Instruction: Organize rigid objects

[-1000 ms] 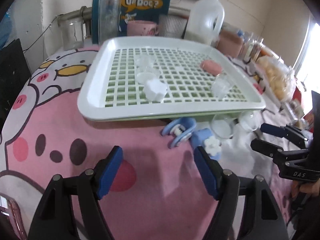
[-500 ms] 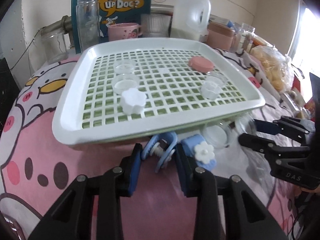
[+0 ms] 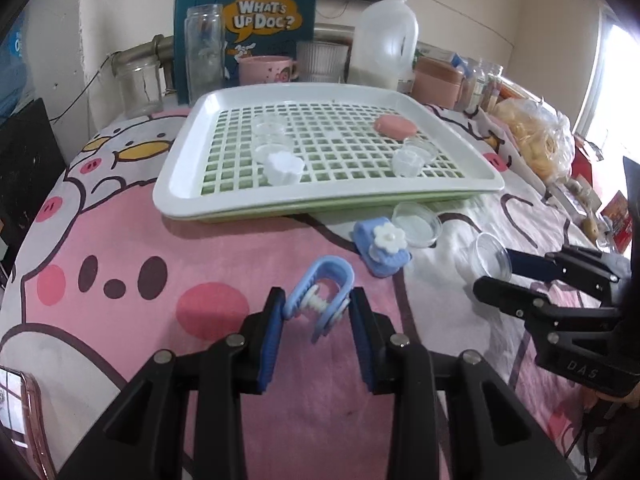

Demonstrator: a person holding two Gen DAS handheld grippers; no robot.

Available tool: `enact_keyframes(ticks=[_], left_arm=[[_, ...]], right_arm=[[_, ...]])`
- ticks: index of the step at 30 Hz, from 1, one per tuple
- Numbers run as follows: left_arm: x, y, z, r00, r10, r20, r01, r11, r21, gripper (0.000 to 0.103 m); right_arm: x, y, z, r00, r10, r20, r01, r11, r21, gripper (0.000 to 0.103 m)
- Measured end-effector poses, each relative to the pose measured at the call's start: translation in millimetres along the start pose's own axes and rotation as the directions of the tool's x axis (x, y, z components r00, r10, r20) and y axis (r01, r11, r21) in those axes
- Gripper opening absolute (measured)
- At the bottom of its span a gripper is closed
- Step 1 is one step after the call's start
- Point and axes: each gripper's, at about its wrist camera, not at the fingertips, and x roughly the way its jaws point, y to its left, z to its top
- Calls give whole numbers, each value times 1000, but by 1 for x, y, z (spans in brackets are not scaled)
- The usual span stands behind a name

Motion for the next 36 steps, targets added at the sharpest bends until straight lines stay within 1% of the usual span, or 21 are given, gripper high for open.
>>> enact_keyframes(ticks=[2, 4, 6, 8, 12, 15, 22, 33, 36], left_arm=[[3, 0, -1, 1000, 7, -16, -7, 1000, -2, 32], [9, 2, -1, 999, 7, -46, -8, 1000, -14, 32], [8, 5, -2, 999, 4, -42, -5, 1000, -25, 32], [8, 5, -3, 999, 4, -42, -5, 1000, -27, 32], [9, 3, -2, 999, 16, -48, -16, 1000, -15, 33], [9, 3, -2, 999, 18, -49, -18, 1000, -13, 33], [9, 5, -2, 999, 1, -47, -2, 1000, -26, 33], [10, -1, -3, 998, 44, -53, -43, 999, 13, 33], [10, 0, -3, 998, 45, -53, -44, 999, 15, 33]], right_arm=[[2, -1, 0, 1000, -11, -5, 11, 1000, 3, 37], [8, -4, 0, 999, -9, -34, 9, 1000, 13, 37], [12, -10, 0, 999, 0, -53, 2, 999, 39, 38], [12, -11, -1, 999, 0, -52, 2, 999, 45, 38], [13, -7, -1, 998, -23, -58, 24, 999, 21, 38], [13, -6, -1, 998, -20, -58, 21, 1000, 23, 38], [14, -4, -1, 998, -16, -57, 17, 1000, 16, 38], [12, -5, -1, 999, -4, -54, 6, 1000, 29, 38], [12, -6, -2, 999, 0, -53, 1, 1000, 31, 38]])
